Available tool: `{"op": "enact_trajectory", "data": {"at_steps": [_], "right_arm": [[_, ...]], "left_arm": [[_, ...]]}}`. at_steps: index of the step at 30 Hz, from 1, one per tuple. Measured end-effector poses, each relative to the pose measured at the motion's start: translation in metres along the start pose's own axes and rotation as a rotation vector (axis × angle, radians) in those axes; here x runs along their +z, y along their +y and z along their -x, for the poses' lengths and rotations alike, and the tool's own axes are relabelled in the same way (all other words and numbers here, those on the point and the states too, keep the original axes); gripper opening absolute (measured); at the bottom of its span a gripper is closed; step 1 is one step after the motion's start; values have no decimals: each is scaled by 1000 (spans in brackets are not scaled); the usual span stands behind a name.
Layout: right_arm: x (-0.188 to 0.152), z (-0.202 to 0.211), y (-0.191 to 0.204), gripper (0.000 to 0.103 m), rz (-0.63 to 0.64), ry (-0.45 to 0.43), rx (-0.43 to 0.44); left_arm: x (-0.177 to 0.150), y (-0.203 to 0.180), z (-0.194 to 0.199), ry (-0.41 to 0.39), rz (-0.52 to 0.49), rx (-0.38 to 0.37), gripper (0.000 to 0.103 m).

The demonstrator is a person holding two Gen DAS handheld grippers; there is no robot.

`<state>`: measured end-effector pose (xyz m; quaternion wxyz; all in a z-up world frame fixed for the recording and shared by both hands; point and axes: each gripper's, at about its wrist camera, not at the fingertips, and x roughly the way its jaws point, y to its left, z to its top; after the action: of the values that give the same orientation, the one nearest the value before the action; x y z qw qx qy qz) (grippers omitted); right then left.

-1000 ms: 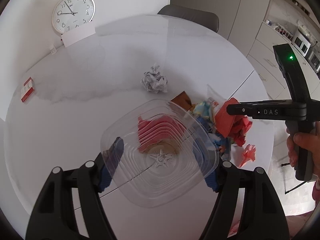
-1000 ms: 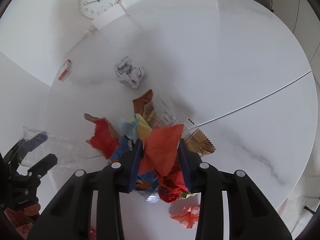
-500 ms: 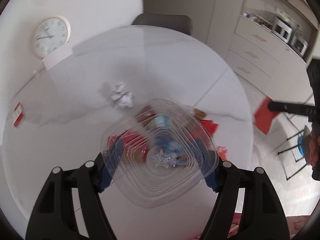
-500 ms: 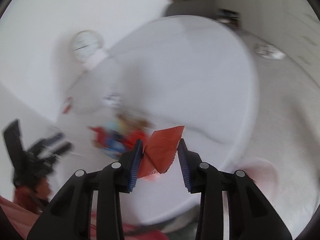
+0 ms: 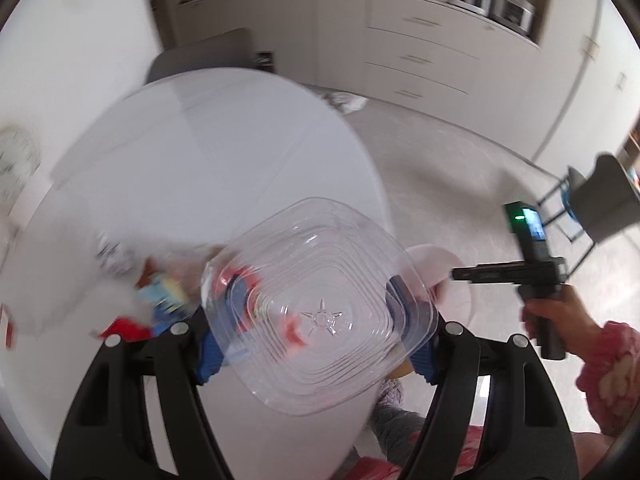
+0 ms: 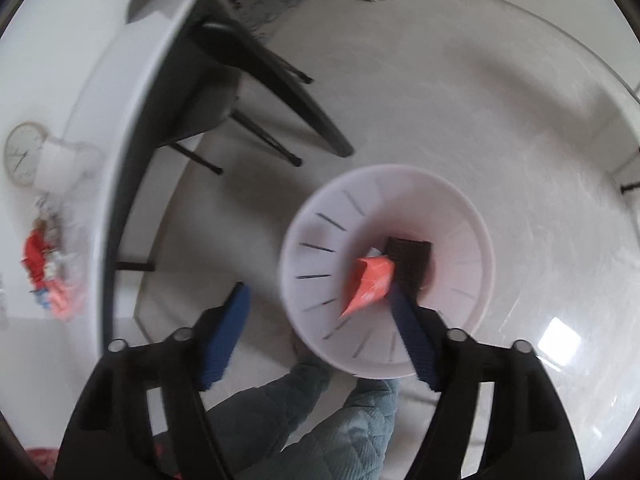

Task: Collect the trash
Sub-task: 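Carry container and red paper to the wastebasket and release them, then return both tools to the table above the remaining trash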

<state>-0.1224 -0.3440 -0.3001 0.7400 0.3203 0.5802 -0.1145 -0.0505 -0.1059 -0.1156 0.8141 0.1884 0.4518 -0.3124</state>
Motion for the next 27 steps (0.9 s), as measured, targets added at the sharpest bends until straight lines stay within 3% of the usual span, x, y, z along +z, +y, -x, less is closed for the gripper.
{"op": "enact_trajectory", "data": {"at_steps": [5,8,13,17,21,27], "right_arm": [[-7,24,-24,88,-43,-36,18],[-10,61,-33,96,-30,-95,-33],[-15,117,-48,100,-11,-190,-87],[-18,140,-63,100,2,-220,-120],[-23,145,-83,101,-25,-221,-117],[-28,137,-105,101,-70,-208,-108]], "left_arm": [[20,-53,-28,40,-59,-104,69],[28,-80,-49,72,-79,-157,69],[33,-131,-106,157,-125,-215,70],[22,-165,-162,268,-174,-217,70],[14,-189,-205,322,-198,-203,70],[6,-207,-231,368,-202,-182,76]]}}
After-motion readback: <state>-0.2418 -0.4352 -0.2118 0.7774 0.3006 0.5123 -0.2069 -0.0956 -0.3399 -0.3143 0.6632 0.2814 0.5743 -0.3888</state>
